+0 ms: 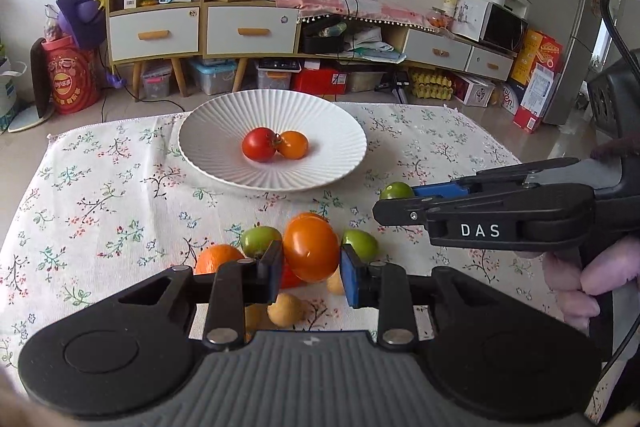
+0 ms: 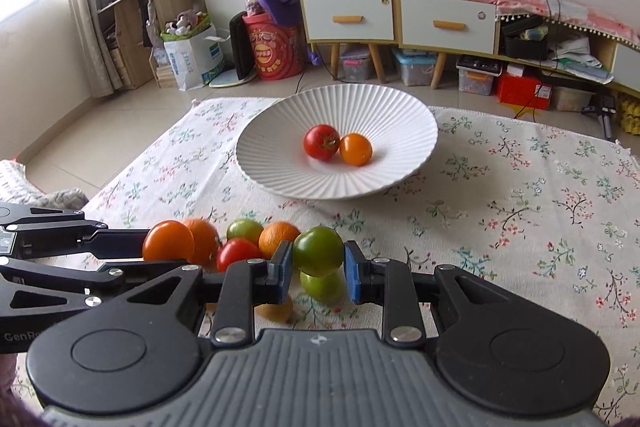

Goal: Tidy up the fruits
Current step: 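Lift both tomatoes and carry them over the white bowl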

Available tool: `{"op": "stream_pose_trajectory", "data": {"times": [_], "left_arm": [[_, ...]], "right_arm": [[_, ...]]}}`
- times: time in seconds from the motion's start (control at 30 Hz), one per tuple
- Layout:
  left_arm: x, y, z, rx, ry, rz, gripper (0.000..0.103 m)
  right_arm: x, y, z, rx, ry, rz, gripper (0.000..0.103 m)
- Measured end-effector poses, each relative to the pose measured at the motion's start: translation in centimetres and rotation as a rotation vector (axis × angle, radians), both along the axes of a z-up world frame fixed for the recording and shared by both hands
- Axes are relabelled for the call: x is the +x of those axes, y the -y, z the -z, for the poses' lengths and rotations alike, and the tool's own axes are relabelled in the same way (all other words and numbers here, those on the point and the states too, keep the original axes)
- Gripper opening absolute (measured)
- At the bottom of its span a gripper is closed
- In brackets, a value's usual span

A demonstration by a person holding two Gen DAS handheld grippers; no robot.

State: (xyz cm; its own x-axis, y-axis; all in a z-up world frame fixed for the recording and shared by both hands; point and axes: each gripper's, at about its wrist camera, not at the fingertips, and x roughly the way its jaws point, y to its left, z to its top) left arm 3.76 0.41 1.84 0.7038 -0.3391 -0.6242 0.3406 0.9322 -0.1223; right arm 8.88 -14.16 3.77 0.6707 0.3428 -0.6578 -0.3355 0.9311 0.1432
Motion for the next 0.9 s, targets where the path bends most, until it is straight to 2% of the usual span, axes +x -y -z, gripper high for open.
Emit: {"op": "stream_pose_trajectory", "data": {"times": [0.47, 0.7, 0.9], "left_arm": [[4.5, 1.3, -0.2, -0.019, -0.020, -0.016, 0.024], [7.3, 1.2, 0.2, -0.052, -0.066, -0.031, 0.024], [10.2, 1.8, 1.0, -0.057, -0.092, -0.026, 0.024]], "right_arm": [[4.5, 0.8, -0.4, 0.092, -0.040, 0.067, 0.024], [6.8, 1.7, -0.5, 0.207, -0.120, 0.107, 0.024], [9.5, 2.0, 0.5, 0.199, -0.127, 0.166, 0.024]]}}
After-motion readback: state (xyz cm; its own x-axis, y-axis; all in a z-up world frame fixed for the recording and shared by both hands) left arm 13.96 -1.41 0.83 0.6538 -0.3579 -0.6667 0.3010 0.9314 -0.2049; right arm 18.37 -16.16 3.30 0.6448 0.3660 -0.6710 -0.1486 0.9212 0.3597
